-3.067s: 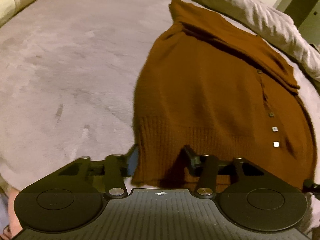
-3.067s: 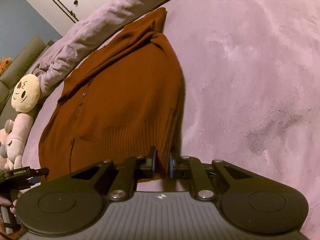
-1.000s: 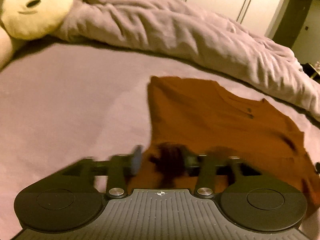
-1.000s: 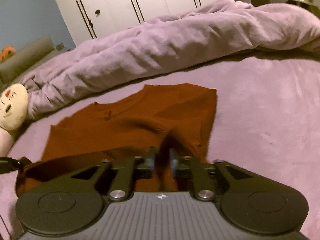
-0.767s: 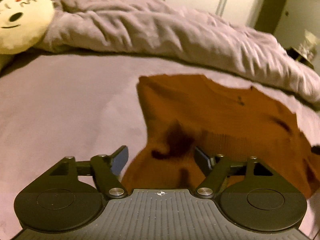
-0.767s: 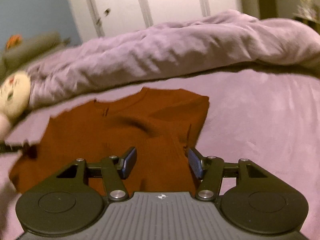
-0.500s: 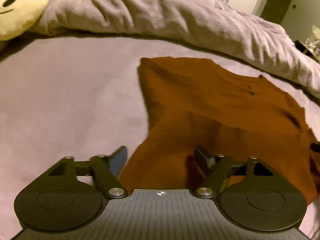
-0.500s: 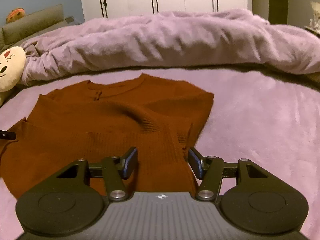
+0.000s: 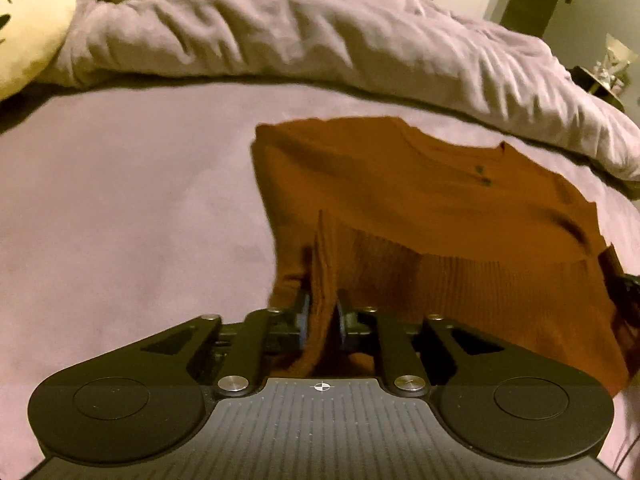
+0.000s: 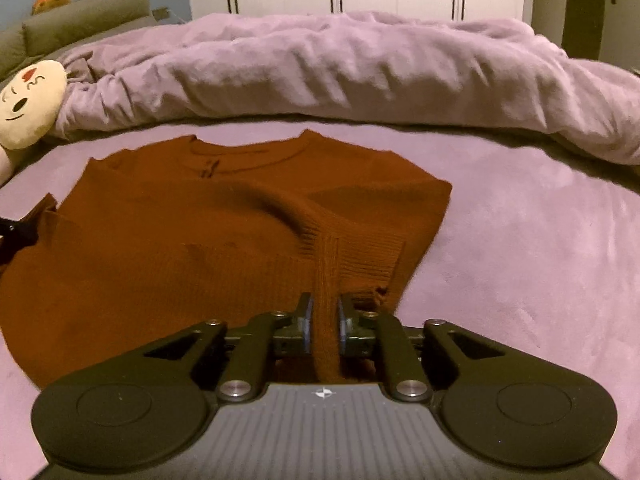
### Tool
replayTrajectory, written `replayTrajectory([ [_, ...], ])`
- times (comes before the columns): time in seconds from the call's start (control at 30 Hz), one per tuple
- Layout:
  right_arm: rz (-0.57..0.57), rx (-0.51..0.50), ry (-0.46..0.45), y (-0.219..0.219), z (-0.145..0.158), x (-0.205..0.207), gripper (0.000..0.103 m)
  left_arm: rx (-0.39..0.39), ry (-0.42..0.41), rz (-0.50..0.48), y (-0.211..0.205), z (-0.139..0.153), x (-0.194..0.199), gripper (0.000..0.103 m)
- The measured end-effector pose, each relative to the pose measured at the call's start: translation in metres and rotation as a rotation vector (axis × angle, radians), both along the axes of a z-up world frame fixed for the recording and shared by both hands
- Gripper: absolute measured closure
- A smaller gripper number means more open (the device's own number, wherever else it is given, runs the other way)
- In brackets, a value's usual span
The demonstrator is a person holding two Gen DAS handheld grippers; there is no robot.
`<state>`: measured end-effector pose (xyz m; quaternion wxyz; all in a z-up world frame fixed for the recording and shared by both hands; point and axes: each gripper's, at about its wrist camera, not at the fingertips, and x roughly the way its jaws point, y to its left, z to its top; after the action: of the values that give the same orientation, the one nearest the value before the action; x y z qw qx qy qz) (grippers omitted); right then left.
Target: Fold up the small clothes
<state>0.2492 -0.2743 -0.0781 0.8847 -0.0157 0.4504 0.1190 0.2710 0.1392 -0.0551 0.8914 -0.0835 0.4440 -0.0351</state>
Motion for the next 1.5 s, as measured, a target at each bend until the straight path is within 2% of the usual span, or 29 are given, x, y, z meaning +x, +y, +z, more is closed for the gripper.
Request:
replayTrajectory([
  [0.07,0.006,-0.013,-0.002,0.004,-0.001,0.001,0.089,0.011,0.014,-0.013,-0.004,-0.003,0.002,0.082],
  [0.1,0.009,-0.028,0.0,0.006,-0.002,0.002,0.089,0.025,0.018,-0.014,-0.005,-0.004,0.003,0.085],
  [0.13,0.012,-0.04,0.001,0.007,-0.003,0.002,0.09,0.037,0.021,-0.013,-0.006,-0.005,0.003,0.092],
  [0.23,0.001,-0.043,-0.003,0.008,-0.001,-0.001,0.096,0.031,0.018,0.005,-0.005,0.001,-0.001,0.094],
  [0.47,-0.013,-0.018,-0.126,0.004,0.037,-0.012,0.097,0.032,-0.121,0.03,0.003,0.05,-0.012,0.094],
  [0.57,-0.026,-0.019,-0.171,0.005,0.047,-0.005,0.097,0.037,-0.168,0.057,0.005,0.065,-0.002,0.094],
  [0.7,-0.045,-0.071,-0.22,0.015,0.052,0.014,0.097,0.062,-0.185,0.092,0.002,0.072,0.025,0.094],
  [0.97,-0.04,-0.197,-0.258,0.035,0.04,0.071,0.097,0.149,-0.173,0.133,-0.006,0.058,0.079,0.094],
  [1.23,-0.084,-0.285,-0.273,0.043,0.022,0.132,0.097,0.206,-0.222,0.186,-0.004,0.052,0.125,0.094],
  [1.37,-0.114,-0.305,-0.256,0.046,0.003,0.153,0.097,0.231,-0.197,0.234,-0.002,0.03,0.139,0.094],
  [1.5,-0.146,-0.299,-0.201,0.041,-0.023,0.159,0.097,0.282,-0.119,0.279,0.006,0.005,0.141,0.094],
])
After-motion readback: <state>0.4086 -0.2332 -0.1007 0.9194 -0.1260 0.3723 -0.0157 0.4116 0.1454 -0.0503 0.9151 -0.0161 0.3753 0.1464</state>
